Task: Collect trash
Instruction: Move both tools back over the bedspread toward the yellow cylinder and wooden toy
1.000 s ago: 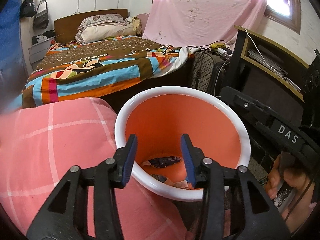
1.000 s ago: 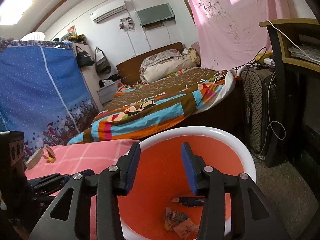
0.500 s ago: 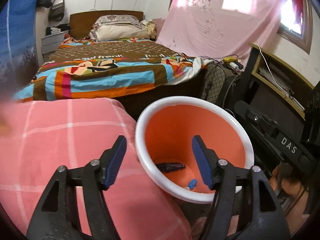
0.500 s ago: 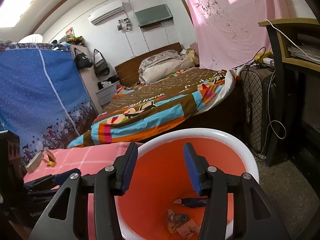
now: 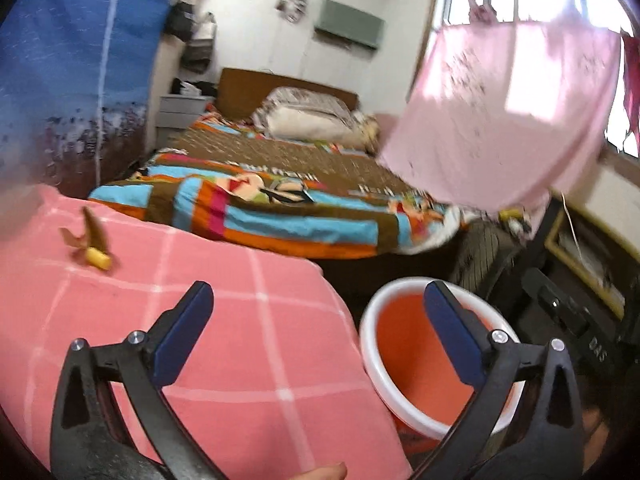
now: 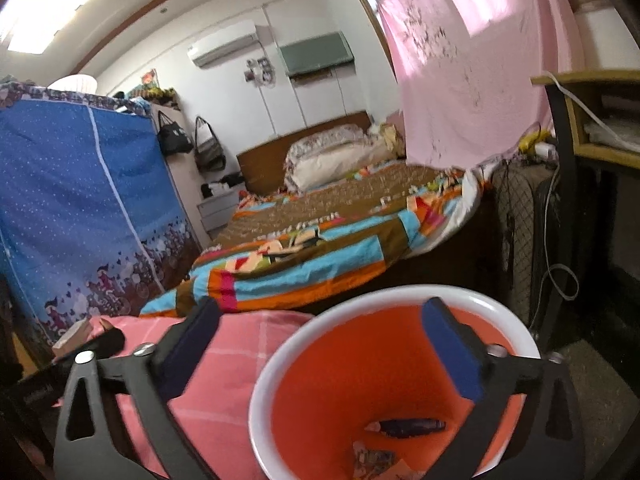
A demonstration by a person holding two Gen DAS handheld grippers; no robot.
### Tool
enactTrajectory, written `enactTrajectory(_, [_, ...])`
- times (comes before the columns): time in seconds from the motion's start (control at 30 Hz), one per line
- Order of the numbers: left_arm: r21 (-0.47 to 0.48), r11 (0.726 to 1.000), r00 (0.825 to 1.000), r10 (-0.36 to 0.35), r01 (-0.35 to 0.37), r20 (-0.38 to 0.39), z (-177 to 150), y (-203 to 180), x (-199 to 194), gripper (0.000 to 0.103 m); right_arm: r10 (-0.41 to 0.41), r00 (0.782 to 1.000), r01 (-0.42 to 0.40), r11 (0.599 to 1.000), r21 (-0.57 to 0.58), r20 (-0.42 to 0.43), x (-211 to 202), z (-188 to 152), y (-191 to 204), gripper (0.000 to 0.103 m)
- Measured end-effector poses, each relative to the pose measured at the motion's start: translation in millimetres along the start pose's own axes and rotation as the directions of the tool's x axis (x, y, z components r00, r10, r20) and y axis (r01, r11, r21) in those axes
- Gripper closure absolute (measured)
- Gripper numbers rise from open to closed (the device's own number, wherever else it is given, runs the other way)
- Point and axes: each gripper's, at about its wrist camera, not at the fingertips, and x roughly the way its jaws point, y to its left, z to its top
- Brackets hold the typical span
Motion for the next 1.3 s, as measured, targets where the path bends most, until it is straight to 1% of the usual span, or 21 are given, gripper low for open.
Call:
enactTrajectory(0.1, [-0.031, 0.999, 0.999, 0.03, -0.029, 0.044, 5, 16, -10, 0.0, 0.023, 0.998, -0.021, 0.999, -0.032, 0.05, -5, 2, 12, 0.0])
enactTrajectory(0.2, [-0.04, 0.998, 0.995, 0.058, -0.055, 0.083, 9, 24, -19, 0.0, 0.046, 0.995, -0.041, 0.998, -0.052, 0.088, -8, 4, 25, 0.0])
enactTrajectory(0.37, [-0.032, 0.994, 0.982, 0.109, -0.105, 0.157, 11, 42, -41, 0.0, 0.111, 0.979, -0.101, 0.993, -0.067, 0.168, -11, 6, 49, 0.0])
enactTrajectory(0.53, [-0.035, 0.986, 0.965, 0.164, -0.16, 0.206, 14, 67, -60, 0.0, 0.19, 0.949, -0.17, 0.981, -0.098, 0.251, -12, 3, 81, 0.0])
enactTrajectory(0.7, [-0.057, 0.975, 0.941, 0.223, -0.216, 0.256, 17, 96, -73, 0.0, 0.255, 0.919, -0.213, 0.963, -0.166, 0.301, -8, -6, 115, 0.0])
enactTrajectory(0.77, [-0.061, 0.969, 0.93, 0.246, -0.238, 0.273, 18, 107, -76, 0.0, 0.275, 0.911, -0.226, 0.956, -0.187, 0.309, -6, -9, 125, 0.0])
enactTrajectory(0.83, [-0.06, 0.961, 0.917, 0.275, -0.269, 0.288, 18, 120, -77, 0.0, 0.305, 0.903, -0.252, 0.946, -0.201, 0.303, 1, -13, 137, 0.0])
enactTrajectory(0.9, [-0.051, 0.955, 0.91, 0.294, -0.292, 0.292, 16, 129, -77, 0.0, 0.324, 0.9, -0.27, 0.94, -0.209, 0.293, 5, -17, 144, 0.0])
enactTrajectory(0.97, [-0.041, 0.949, 0.906, 0.312, -0.313, 0.286, 14, 138, -75, 0.0, 0.339, 0.899, -0.281, 0.932, -0.23, 0.276, 13, -21, 154, 0.0])
enactTrajectory(1.03, [-0.044, 0.943, 0.903, 0.328, -0.33, 0.277, 12, 148, -70, 0.0, 0.348, 0.904, -0.284, 0.922, -0.263, 0.247, 22, -26, 166, 0.0])
enactTrajectory(1.07, [-0.047, 0.941, 0.904, 0.334, -0.334, 0.267, 12, 153, -69, 0.0, 0.353, 0.906, -0.287, 0.918, -0.275, 0.232, 27, -28, 170, 0.0])
enactTrajectory(1.13, [-0.038, 0.94, 0.914, 0.339, -0.34, 0.225, 15, 161, -60, 0.0, 0.355, 0.913, -0.288, 0.911, -0.296, 0.202, 34, -32, 175, 0.0])
enactTrajectory(1.2, [-0.016, 0.936, 0.917, 0.348, -0.352, 0.195, 18, 165, -52, 0.0, 0.344, 0.925, -0.279, 0.904, -0.323, 0.164, 43, -34, 182, 0.0])
enactTrajectory(1.3, [0.022, 0.933, 0.925, 0.353, -0.359, 0.139, 20, 170, -37, 0.0, 0.309, 0.948, -0.265, 0.897, -0.353, 0.071, 63, -38, 191, 0.0])
